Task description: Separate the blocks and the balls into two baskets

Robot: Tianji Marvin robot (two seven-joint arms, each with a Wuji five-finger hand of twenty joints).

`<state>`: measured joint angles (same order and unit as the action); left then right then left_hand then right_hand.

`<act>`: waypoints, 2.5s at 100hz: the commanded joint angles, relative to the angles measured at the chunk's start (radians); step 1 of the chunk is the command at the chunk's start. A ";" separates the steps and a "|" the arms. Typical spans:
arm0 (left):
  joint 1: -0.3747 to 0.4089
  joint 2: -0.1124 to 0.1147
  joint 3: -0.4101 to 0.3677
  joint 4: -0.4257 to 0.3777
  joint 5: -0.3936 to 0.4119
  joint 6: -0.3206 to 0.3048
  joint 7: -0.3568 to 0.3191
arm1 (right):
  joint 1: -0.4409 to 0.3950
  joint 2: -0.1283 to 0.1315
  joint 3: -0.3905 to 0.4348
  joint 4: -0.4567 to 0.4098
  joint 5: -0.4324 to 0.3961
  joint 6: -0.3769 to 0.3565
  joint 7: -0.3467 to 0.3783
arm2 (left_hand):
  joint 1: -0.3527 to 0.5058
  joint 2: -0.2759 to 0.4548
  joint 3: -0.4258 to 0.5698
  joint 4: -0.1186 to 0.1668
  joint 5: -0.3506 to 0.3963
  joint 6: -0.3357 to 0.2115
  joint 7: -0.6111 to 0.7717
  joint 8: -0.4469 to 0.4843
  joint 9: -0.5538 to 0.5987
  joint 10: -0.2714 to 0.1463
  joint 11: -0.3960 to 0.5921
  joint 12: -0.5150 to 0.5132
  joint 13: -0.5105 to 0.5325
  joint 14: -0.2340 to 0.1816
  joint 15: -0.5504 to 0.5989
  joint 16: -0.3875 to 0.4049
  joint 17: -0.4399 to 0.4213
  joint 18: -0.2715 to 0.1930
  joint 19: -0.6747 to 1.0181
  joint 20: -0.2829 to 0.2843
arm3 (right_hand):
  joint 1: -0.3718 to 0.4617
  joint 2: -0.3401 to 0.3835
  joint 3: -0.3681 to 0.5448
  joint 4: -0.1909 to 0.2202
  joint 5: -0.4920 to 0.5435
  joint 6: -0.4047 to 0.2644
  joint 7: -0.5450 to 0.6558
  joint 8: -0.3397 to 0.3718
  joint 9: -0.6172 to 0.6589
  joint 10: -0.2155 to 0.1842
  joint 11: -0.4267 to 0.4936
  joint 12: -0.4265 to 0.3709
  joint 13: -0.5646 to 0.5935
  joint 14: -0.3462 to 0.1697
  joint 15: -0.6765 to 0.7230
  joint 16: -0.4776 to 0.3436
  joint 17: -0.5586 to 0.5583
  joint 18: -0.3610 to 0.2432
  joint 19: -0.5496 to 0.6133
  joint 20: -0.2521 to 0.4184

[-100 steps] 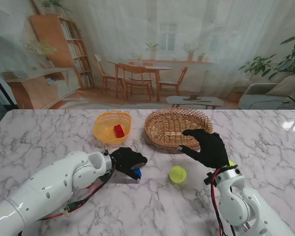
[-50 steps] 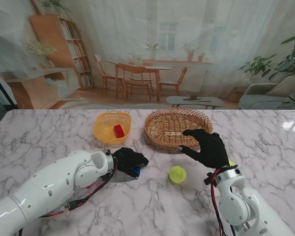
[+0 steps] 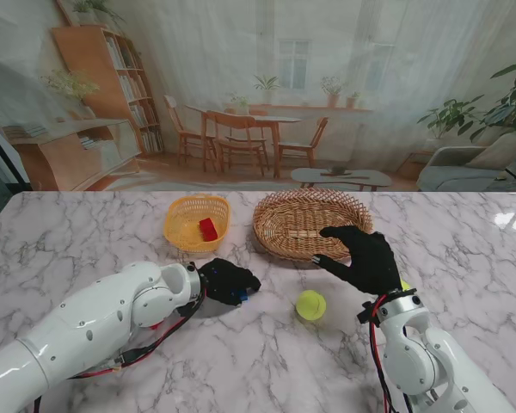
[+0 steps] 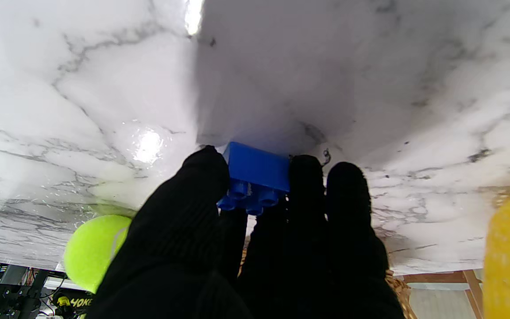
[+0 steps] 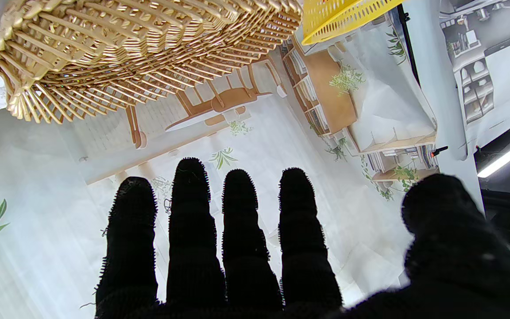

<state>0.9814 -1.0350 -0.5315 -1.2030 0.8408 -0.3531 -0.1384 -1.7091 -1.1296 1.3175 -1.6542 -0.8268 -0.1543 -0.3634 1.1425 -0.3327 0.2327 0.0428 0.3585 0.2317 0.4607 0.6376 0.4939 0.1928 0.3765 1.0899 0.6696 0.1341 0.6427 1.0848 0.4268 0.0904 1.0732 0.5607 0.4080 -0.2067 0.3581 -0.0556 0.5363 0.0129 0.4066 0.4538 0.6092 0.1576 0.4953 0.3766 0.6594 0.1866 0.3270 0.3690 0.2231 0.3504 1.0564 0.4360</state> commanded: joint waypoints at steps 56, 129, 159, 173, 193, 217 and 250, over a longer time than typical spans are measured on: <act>0.123 0.021 -0.197 -0.114 0.098 -0.052 -0.049 | -0.004 -0.002 0.001 0.002 -0.001 0.000 -0.002 | 0.084 -0.014 0.029 0.018 -0.003 -0.028 0.038 0.004 0.171 -0.098 0.010 0.010 0.041 -0.020 0.013 0.025 0.022 -0.027 0.044 0.031 | 0.013 0.033 -0.010 0.023 0.014 -0.016 -0.020 0.018 0.005 0.006 -0.021 0.006 -0.003 0.010 0.004 0.006 -0.019 0.022 -0.016 0.011; 0.142 0.014 -0.361 -0.187 0.185 -0.011 -0.021 | -0.007 -0.002 0.001 -0.003 0.002 0.006 -0.001 | 0.085 -0.001 0.022 0.017 0.015 -0.036 0.041 0.010 0.191 -0.101 -0.011 0.017 0.051 -0.021 0.006 0.017 0.029 -0.024 0.042 0.035 | 0.013 0.035 -0.010 0.023 0.017 -0.016 -0.019 0.018 0.004 0.005 -0.022 0.005 -0.002 0.009 0.004 0.006 -0.019 0.023 -0.016 0.011; 0.073 0.004 -0.347 -0.136 0.175 0.071 -0.013 | -0.005 -0.002 -0.002 -0.003 0.002 0.010 0.003 | 0.086 -0.002 0.018 0.019 0.017 -0.038 0.040 0.016 0.194 -0.102 -0.017 0.020 0.053 -0.023 0.004 0.018 0.030 -0.024 0.041 0.038 | 0.013 0.033 -0.011 0.023 0.017 -0.017 -0.019 0.018 0.005 0.005 -0.021 0.006 -0.002 0.009 0.004 0.006 -0.019 0.023 -0.016 0.011; 0.021 -0.002 -0.316 -0.081 0.154 0.124 -0.011 | -0.004 -0.002 -0.003 -0.002 0.002 0.011 0.003 | 0.085 0.000 0.017 0.020 0.017 -0.039 0.042 0.021 0.194 -0.104 -0.017 0.023 0.052 -0.024 0.003 0.018 0.028 -0.023 0.040 0.038 | 0.013 0.033 -0.011 0.023 0.016 -0.016 -0.019 0.018 0.005 0.006 -0.021 0.006 -0.003 0.010 0.003 0.006 -0.019 0.022 -0.016 0.011; -0.031 -0.012 -0.274 0.000 0.122 0.193 0.011 | -0.003 -0.002 -0.004 0.000 0.002 0.012 0.003 | 0.085 0.008 0.013 0.021 0.009 -0.041 0.042 0.029 0.190 -0.104 -0.023 0.023 0.049 -0.025 0.000 0.018 0.025 -0.027 0.036 0.040 | 0.013 0.034 -0.011 0.023 0.016 -0.017 -0.020 0.018 0.005 0.006 -0.021 0.006 -0.003 0.010 0.004 0.006 -0.019 0.022 -0.016 0.011; -0.047 -0.014 -0.275 0.045 0.104 0.227 0.014 | 0.000 -0.001 -0.005 0.004 0.003 0.011 0.006 | 0.085 0.020 0.007 0.020 0.009 -0.040 0.034 0.029 0.186 -0.100 -0.032 0.019 0.040 -0.020 -0.006 0.010 0.018 -0.023 0.030 0.041 | 0.013 0.034 -0.011 0.023 0.017 -0.017 -0.020 0.018 0.004 0.007 -0.022 0.005 -0.003 0.009 0.003 0.006 -0.019 0.023 -0.016 0.011; -0.073 -0.010 -0.235 0.087 0.111 0.248 0.008 | 0.006 0.000 -0.010 0.009 0.004 0.013 0.013 | -0.050 0.139 -0.156 0.005 -0.019 -0.020 -0.154 -0.127 -0.020 -0.034 0.016 -0.518 -0.075 0.041 -0.195 -0.303 -0.080 0.024 -0.081 0.020 | 0.014 0.034 -0.012 0.023 0.017 -0.016 -0.020 0.018 0.006 0.007 -0.022 0.005 -0.002 0.010 0.004 0.006 -0.019 0.023 -0.016 0.011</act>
<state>0.9179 -1.0474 -0.7728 -1.1277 0.9440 -0.1081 -0.1116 -1.7016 -1.1292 1.3090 -1.6488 -0.8237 -0.1473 -0.3518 1.1016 -0.2325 0.1172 0.0428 0.3594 0.1977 0.3755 0.5586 0.5309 0.1288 0.4401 0.7038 0.6397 0.1419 0.5339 0.8609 0.3851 0.0919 1.0360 0.5842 0.4080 -0.2067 0.3581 -0.0556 0.5363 0.0129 0.4066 0.4539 0.6092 0.1578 0.4948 0.3767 0.6594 0.1866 0.3270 0.3690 0.2229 0.3505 1.0556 0.4360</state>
